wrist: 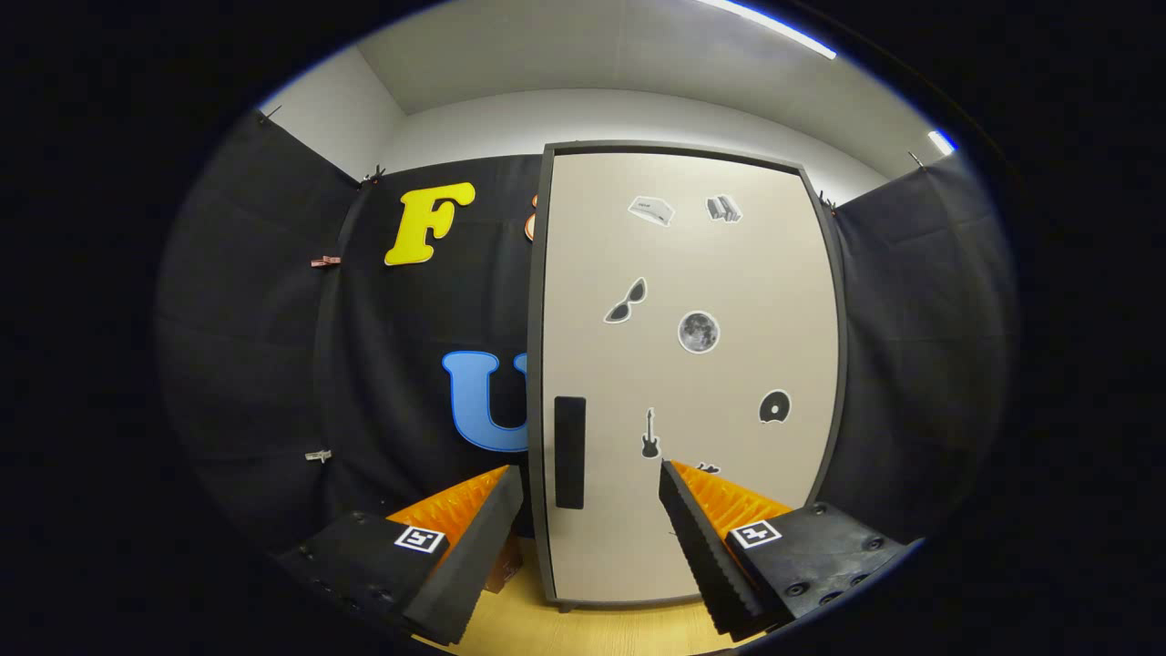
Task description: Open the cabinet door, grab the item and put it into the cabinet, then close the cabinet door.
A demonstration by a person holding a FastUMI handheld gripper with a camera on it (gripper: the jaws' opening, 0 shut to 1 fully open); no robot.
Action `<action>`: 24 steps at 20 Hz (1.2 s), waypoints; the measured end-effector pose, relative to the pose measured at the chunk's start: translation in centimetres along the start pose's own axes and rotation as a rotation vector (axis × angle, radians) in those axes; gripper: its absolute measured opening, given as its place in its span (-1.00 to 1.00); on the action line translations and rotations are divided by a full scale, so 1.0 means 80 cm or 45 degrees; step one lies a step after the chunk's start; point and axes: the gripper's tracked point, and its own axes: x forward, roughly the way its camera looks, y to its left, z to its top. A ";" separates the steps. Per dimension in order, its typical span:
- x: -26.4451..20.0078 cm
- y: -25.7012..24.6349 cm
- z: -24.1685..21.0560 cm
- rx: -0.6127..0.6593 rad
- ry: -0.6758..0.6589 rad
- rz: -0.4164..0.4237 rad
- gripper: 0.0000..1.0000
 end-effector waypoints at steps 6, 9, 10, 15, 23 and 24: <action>0.060 0.015 -0.009 0.033 -0.009 0.006 0.94; 0.091 0.022 -0.021 0.039 0.010 0.010 0.94; 0.101 0.021 -0.029 0.037 0.019 0.003 0.94; 0.141 0.015 -0.049 0.010 0.033 -0.036 0.93; 0.168 0.012 -0.072 -0.030 0.071 -0.067 0.34; 0.171 0.012 -0.073 -0.033 0.065 -0.069 0.17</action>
